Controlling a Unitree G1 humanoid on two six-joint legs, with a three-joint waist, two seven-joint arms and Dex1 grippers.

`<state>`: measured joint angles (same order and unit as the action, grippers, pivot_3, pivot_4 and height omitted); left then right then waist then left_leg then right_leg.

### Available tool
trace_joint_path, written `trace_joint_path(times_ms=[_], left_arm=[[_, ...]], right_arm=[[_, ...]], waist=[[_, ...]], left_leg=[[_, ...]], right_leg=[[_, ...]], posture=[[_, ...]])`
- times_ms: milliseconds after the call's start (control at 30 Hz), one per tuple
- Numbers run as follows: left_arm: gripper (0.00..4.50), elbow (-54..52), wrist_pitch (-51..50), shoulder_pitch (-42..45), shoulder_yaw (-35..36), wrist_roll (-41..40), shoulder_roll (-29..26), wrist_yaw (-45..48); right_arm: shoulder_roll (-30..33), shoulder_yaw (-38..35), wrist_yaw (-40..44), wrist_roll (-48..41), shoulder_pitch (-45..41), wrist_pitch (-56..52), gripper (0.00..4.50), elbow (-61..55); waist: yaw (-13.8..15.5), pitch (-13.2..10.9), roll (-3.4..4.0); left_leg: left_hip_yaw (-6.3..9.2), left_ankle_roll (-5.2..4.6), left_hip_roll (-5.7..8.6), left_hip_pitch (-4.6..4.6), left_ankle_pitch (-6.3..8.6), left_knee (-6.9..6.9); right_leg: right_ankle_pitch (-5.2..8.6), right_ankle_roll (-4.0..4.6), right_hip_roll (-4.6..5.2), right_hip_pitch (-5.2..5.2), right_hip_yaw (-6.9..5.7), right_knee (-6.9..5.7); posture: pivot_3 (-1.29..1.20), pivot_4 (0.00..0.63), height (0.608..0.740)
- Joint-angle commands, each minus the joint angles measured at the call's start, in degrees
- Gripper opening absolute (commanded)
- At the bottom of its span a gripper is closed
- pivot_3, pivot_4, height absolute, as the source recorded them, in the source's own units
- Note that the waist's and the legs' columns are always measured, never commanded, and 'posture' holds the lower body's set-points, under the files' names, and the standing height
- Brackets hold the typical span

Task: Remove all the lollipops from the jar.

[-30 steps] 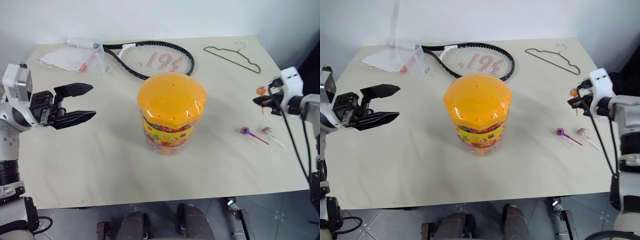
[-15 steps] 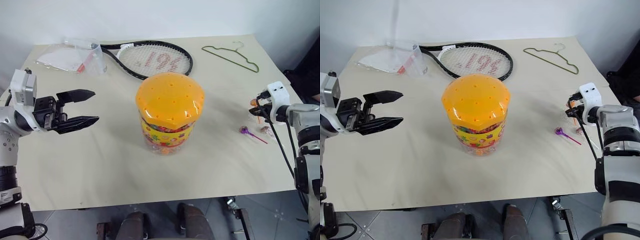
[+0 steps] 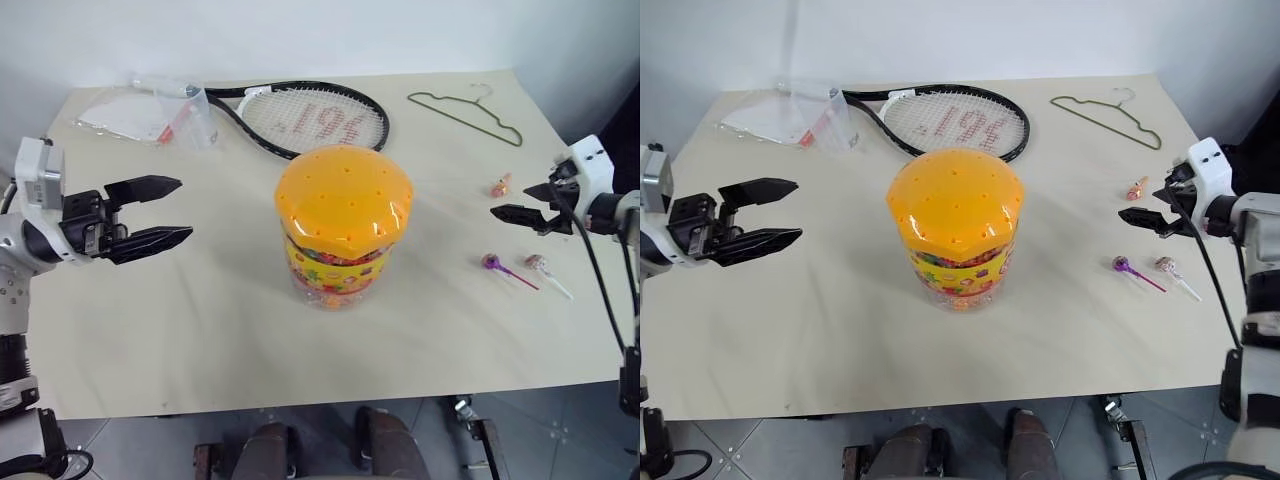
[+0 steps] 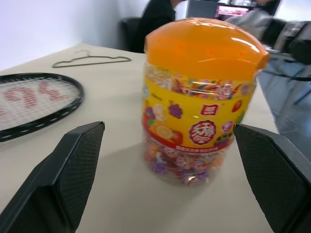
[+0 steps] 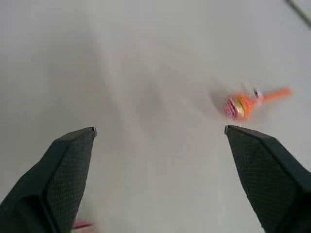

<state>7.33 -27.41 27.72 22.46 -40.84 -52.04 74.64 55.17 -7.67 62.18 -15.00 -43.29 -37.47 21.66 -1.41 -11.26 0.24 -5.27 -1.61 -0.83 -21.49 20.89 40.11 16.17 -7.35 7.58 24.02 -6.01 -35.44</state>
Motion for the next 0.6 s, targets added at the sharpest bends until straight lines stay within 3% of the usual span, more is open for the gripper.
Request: trace_joint_path(times_ms=[33, 267, 400, 600], left_arm=[[4.50, -0.6, 0.4, -1.4, 2.2, -0.1, -1.3, -0.5], [4.50, 0.9, 1.5, -5.9, 3.4, 0.6, -1.3, 0.5], [4.50, 1.5, 1.4, -7.4, 4.3, -0.2, -1.6, 1.4], [4.50, 0.1, 1.3, -10.2, 5.1, -0.3, -1.6, 1.3]], right_arm=[[2.5, -4.3, 4.2, -7.8, 7.8, -6.7, 4.47, -16.1], [2.5, -4.4, 8.0, -10.2, 19.9, -0.3, 4.47, -26.1], [0.3, -3.7, 11.7, -10.3, 19.8, 9.5, 4.47, -22.4], [-0.3, -3.1, 13.6, -10.5, 19.6, 15.2, 4.47, -19.4]], waist=[[0.1, 0.0, -0.02], [0.0, 0.0, -0.03], [0.0, 0.0, -0.03], [0.0, 0.0, -0.03]], left_leg=[[0.00, 0.00, 0.00, -0.01, 0.00, 0.00], [-0.03, 0.01, 0.04, 0.15, 0.01, 0.02], [-0.06, 0.01, 0.06, 0.18, 0.01, 0.03], [-0.04, 0.01, 0.04, 0.19, 0.01, 0.02]], right_leg=[[0.00, 0.00, 0.00, 0.00, 0.00, 0.00], [-0.01, -0.01, 0.04, -0.07, 0.07, -0.06], [-0.01, -0.01, 0.04, -0.08, 0.09, -0.07], [-0.01, -0.01, 0.04, -0.09, 0.08, -0.07]], posture=[[0.00, 0.150, 0.740], [0.00, 0.150, 0.740], [0.00, 0.150, 0.740], [0.00, 0.150, 0.740]])
